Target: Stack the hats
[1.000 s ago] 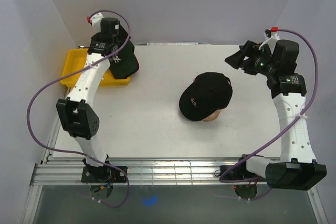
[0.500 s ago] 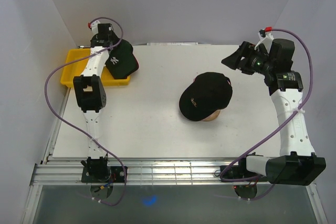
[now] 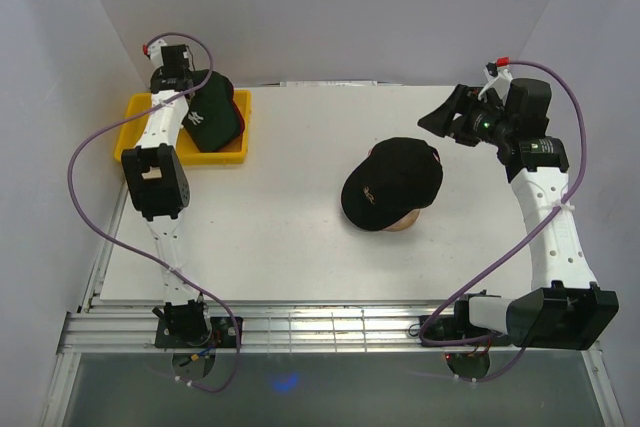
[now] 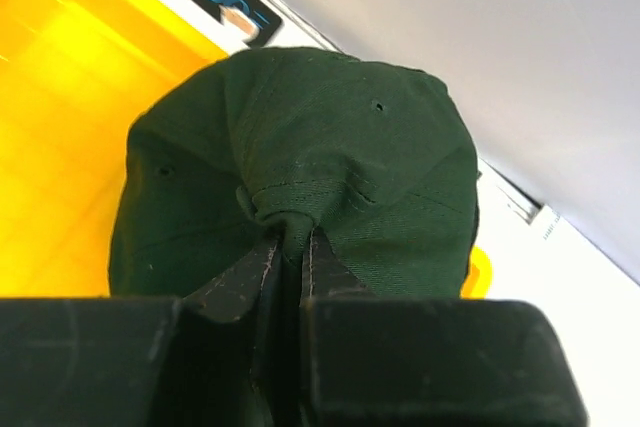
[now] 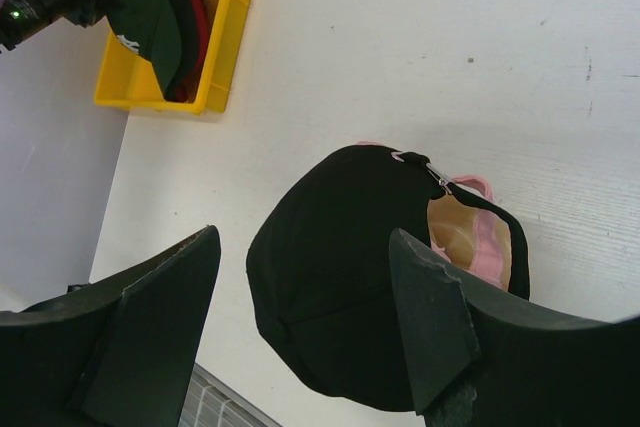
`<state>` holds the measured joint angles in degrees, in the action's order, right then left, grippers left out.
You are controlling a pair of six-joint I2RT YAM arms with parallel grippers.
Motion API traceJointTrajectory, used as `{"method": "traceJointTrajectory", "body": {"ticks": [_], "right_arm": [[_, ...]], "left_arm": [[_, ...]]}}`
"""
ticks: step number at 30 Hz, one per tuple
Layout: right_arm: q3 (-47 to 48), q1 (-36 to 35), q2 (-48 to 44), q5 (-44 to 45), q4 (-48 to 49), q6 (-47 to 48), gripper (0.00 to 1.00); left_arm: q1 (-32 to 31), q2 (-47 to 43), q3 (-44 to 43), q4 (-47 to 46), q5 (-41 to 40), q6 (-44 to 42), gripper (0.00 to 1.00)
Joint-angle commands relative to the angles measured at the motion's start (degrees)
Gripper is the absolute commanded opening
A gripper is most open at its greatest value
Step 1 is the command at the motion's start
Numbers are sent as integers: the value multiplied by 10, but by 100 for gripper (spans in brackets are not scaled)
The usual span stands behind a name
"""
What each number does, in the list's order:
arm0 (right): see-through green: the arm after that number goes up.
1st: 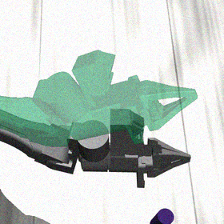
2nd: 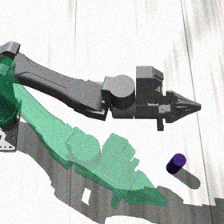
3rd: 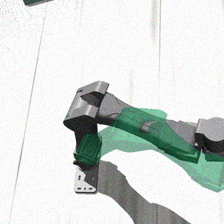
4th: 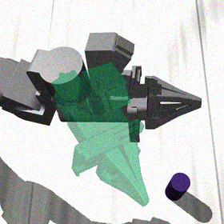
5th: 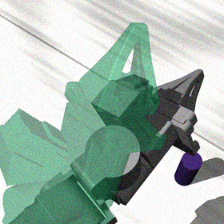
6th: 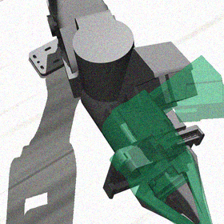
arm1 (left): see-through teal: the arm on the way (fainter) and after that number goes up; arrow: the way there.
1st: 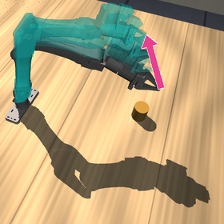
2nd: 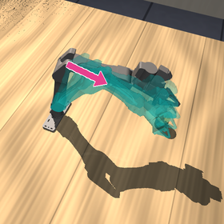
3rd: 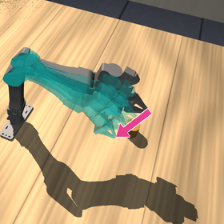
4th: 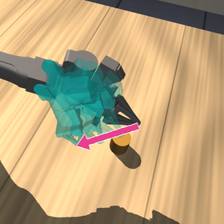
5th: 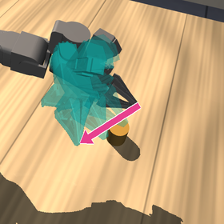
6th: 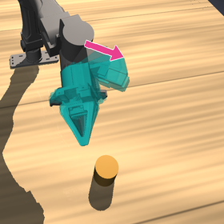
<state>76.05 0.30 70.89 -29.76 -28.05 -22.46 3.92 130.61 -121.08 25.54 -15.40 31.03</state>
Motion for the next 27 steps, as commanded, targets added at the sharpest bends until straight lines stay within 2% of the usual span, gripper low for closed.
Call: {"method": "traceJointTrajectory", "body": {"ticks": [1, 6, 10, 15, 20, 23, 26, 27], "right_arm": [[10, -1, 1, -3, 29, 6, 74], [9, -2, -1, -2, 28, 7, 74], [4, -2, -5, 0, 28, 7, 74], [6, -2, -5, -3, 29, 4, 73], [-4, -20, -9, 0, 36, 1, 74], [-10, -21, -8, -1, 39, 0, 74], [-13, -22, -8, 1, 40, 0, 73], [-13, -23, -9, 1, 40, 0, 73]], "left_arm": [[11, -76, -57, 6, 19, -16, 8], [11, -88, -96, 21, 23, -43, 7], [12, -87, -99, 35, 61, -66, 8], [11, -88, -79, 47, 102, -76, 21], [11, -100, -63, 51, 78, -90, 22], [11, -100, -61, 51, 70, -93, 29], [11, -99, -62, 49, 87, -92, 31], [12, -99, -61, 46, 100, -92, 35]]}}
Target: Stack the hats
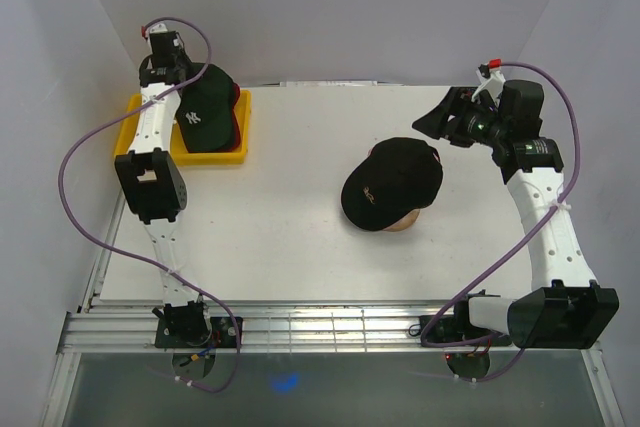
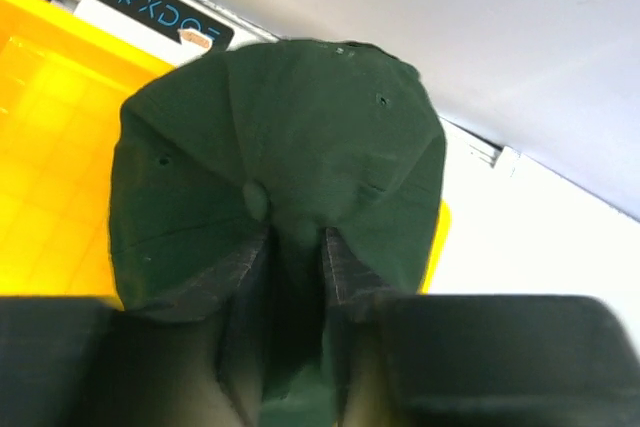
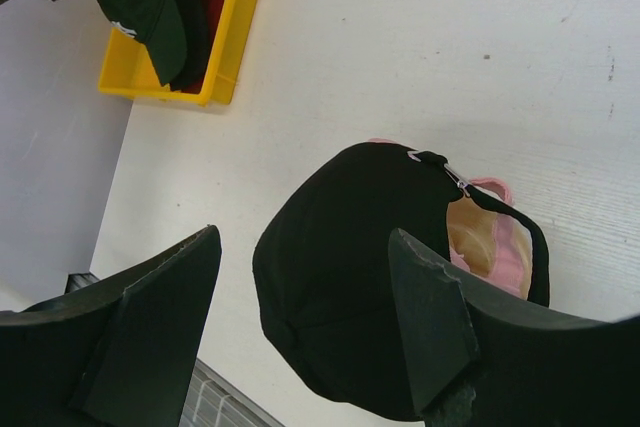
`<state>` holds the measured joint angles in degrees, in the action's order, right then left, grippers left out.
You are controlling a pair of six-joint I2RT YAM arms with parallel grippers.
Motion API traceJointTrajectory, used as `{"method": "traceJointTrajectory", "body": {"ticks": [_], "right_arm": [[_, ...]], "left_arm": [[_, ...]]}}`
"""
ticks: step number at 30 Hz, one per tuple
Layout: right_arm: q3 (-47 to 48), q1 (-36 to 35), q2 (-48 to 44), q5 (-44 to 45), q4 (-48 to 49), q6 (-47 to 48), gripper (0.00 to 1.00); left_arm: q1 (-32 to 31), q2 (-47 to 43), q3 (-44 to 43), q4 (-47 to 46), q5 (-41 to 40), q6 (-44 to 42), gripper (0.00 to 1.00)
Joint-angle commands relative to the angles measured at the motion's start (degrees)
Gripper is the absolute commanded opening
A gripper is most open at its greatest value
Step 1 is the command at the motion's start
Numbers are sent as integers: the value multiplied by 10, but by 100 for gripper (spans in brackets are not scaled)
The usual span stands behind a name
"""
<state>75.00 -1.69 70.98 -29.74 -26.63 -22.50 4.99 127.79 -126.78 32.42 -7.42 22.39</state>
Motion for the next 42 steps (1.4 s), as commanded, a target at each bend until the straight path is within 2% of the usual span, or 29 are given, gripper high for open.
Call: {"method": "traceJointTrajectory", "body": {"ticks": [1, 5, 8, 11, 17, 20, 23, 26, 31, 35, 37, 42], "right_arm": [[-3, -3, -10, 3, 25, 0, 74], [-10, -3, -12, 4, 27, 1, 73], [-17, -4, -13, 3, 33, -1, 73], [-18, -5, -11, 2, 33, -2, 74], [-13, -6, -10, 5, 32, 0, 74], [-14, -6, -8, 5, 33, 0, 74], [-18, -7, -8, 5, 35, 0, 74], [-19, -7, -8, 6, 35, 0, 74], [-18, -9, -6, 6, 36, -2, 74], [-21, -9, -6, 7, 39, -2, 74], [-24, -10, -6, 7, 41, -3, 74], [-24, -12, -5, 8, 41, -3, 74]], "left_arm": [[0, -71, -3, -23, 25, -5, 42], [0, -78, 2, -27, 13, 1, 37], [0, -82, -2, -27, 11, 2, 28], [0, -82, -9, -28, 12, 2, 27], [0, -71, 3, -18, -16, 5, 54], [0, -61, 7, -10, -22, 8, 60], [0, -54, 15, -9, -30, 14, 61], [1, -43, 17, -9, -30, 16, 56], [0, -32, 19, -9, -22, 23, 54], [-1, -26, 22, -9, -16, 23, 55], [-2, -25, 26, -10, -15, 25, 59], [-5, -25, 38, -17, -12, 25, 58]]}}
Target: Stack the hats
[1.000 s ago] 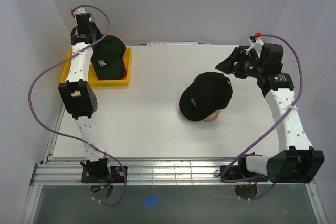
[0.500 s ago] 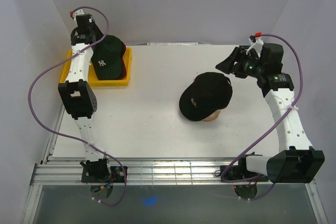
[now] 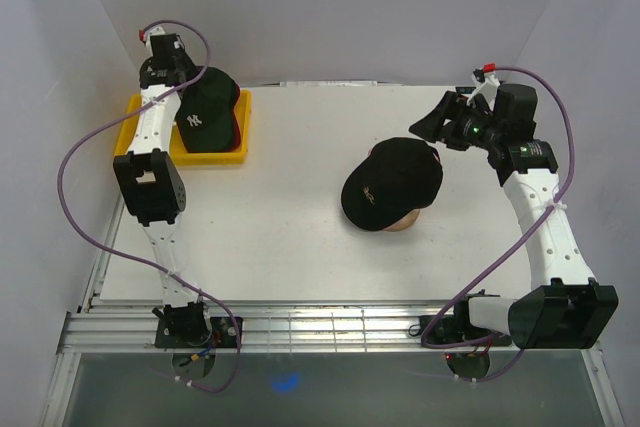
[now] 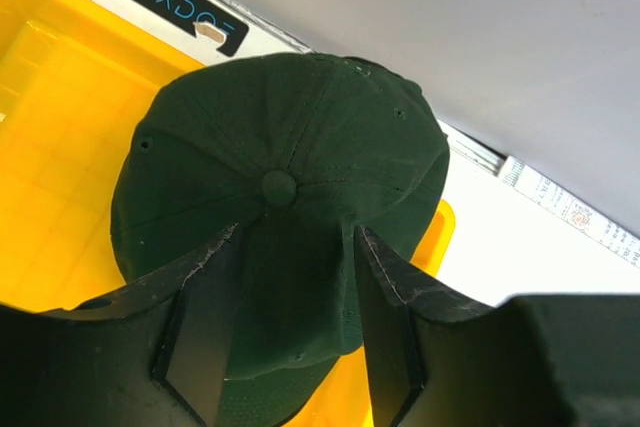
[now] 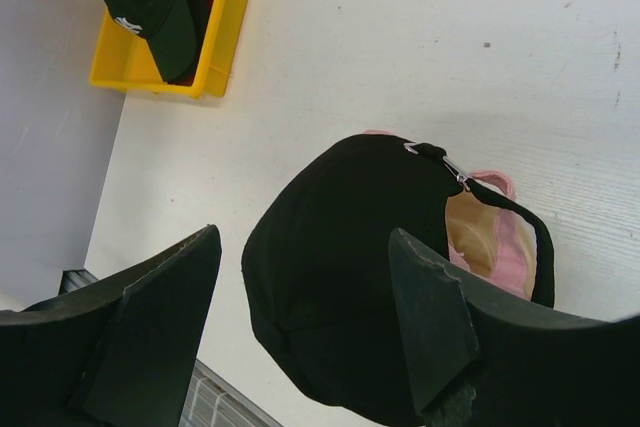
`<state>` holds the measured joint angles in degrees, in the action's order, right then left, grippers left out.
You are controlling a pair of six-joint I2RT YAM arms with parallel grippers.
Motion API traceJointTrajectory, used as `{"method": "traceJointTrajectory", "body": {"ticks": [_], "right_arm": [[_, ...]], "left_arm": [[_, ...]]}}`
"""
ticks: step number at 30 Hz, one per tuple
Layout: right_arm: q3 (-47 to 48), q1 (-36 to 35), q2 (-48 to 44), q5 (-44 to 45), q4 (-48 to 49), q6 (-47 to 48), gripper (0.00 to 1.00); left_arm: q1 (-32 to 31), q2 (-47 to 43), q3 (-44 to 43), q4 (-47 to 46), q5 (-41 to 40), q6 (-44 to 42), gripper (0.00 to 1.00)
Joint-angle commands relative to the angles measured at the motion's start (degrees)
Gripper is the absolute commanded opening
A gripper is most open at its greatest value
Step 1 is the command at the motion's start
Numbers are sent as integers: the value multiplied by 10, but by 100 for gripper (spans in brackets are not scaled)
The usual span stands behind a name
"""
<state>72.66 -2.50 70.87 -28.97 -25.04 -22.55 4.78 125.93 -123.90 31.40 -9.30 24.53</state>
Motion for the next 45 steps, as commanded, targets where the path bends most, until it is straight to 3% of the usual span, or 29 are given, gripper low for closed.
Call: {"method": "traceJointTrajectory", "body": {"ticks": [1, 3, 8, 17, 18, 45], "right_arm": [[0, -4, -4, 1, 25, -2, 74], [0, -4, -3, 2, 25, -2, 74], [1, -5, -2, 2, 25, 0, 74], [12, -4, 0, 5, 17, 4, 73], [12, -5, 1, 6, 16, 4, 73], [4, -5, 0, 8, 22, 0, 73]], "left_arm": [[-4, -5, 9, -7, 7, 4, 55], [-4, -3, 9, -7, 6, 3, 51], [-4, -2, 5, -6, 1, 2, 29], [-4, -21, -23, 5, -16, -7, 7], [-4, -27, -28, 7, -16, -8, 0], [-4, -145, -52, 10, 9, -29, 0]]}}
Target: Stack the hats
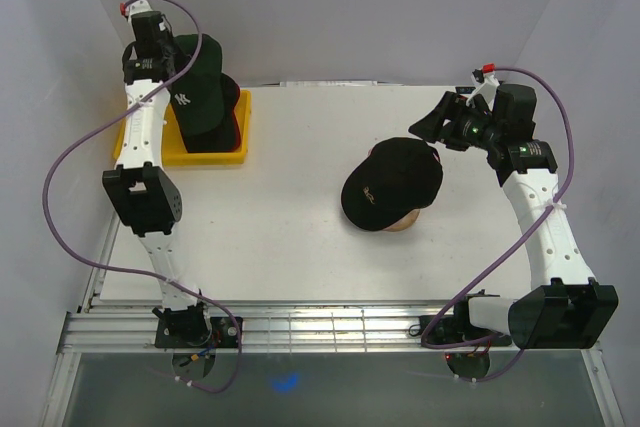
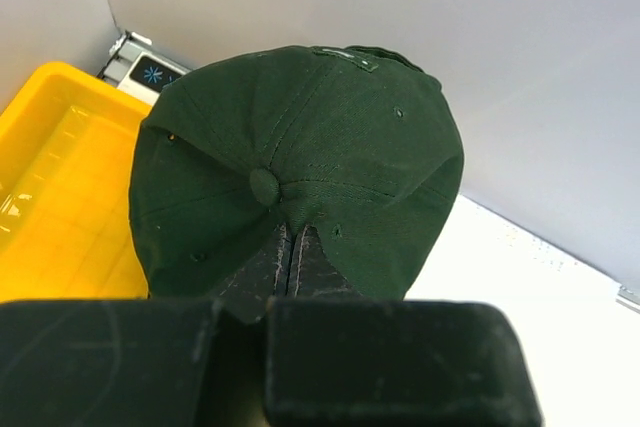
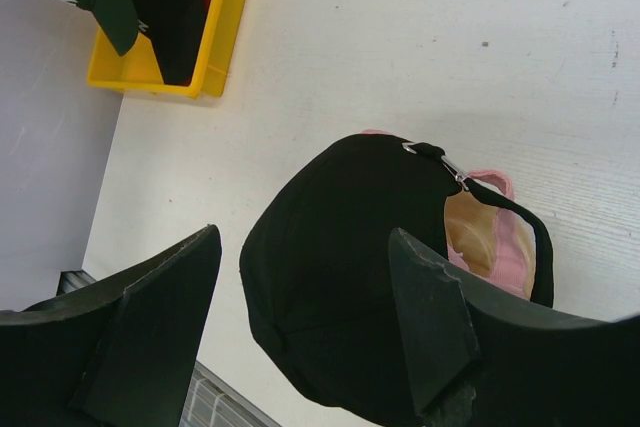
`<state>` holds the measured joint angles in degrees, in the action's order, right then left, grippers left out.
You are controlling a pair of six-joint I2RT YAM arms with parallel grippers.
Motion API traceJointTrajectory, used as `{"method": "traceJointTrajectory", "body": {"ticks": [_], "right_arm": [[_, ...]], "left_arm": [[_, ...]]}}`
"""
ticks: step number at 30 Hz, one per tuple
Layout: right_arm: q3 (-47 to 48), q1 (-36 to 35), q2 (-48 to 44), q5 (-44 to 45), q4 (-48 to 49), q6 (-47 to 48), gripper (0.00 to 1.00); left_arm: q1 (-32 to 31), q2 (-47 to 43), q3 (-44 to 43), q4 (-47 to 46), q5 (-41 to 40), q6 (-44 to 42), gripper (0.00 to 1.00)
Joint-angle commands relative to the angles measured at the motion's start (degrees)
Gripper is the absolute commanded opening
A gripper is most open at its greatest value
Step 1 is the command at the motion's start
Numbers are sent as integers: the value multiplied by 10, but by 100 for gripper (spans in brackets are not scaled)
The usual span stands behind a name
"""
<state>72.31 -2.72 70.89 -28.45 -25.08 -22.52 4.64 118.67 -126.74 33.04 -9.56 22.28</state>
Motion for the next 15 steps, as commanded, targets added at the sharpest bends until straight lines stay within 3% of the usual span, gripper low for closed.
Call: {"method": "traceJointTrajectory", "body": {"ticks": [1, 10, 15], "right_arm": [[8, -3, 0, 2, 22, 0, 74], [31, -3, 2, 4, 12, -4, 74], [56, -2, -1, 1, 0, -10, 74]], "left_arm": [[-3, -76, -25, -5, 15, -7, 0], [-17, -141, -15, -3, 83, -1, 0], [-74, -185, 14, 12, 92, -1, 0]]}}
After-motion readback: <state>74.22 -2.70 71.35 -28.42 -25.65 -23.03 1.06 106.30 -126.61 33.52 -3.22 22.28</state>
